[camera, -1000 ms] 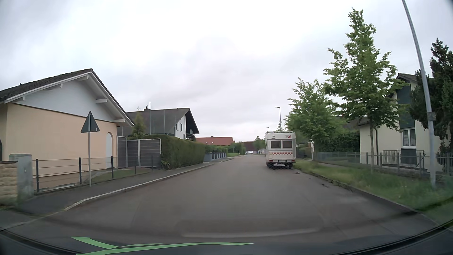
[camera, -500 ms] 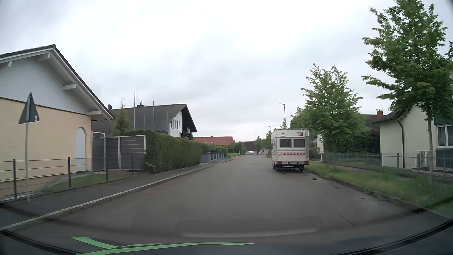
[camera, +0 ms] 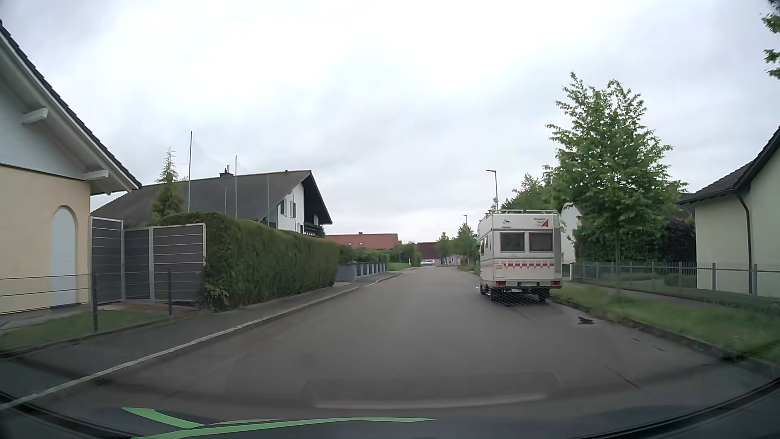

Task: Follow the waypoints while adhering to traffic rules and regulations

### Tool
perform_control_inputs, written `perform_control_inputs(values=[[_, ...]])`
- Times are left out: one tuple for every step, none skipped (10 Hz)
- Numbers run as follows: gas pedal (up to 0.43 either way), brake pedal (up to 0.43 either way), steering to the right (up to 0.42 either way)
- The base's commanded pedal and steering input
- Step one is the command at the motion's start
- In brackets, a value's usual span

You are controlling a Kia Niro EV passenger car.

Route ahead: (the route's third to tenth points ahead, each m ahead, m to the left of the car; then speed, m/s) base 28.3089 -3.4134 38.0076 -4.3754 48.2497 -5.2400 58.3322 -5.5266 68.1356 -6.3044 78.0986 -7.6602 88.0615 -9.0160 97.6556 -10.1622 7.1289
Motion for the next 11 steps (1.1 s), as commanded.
perform_control_inputs(values=[[0.0,0.0,0.01],[0.0,0.0,0.01],[0.0,0.0,0.012],[0.0,0.0,0.012],[0.0,0.0,0.012],[0.0,0.0,0.012],[0.0,0.0,0.012],[0.0,0.0,0.013],[0.0,0.0,0.015],[0.0,0.0,0.017],[0.0,0.0,0.021]])
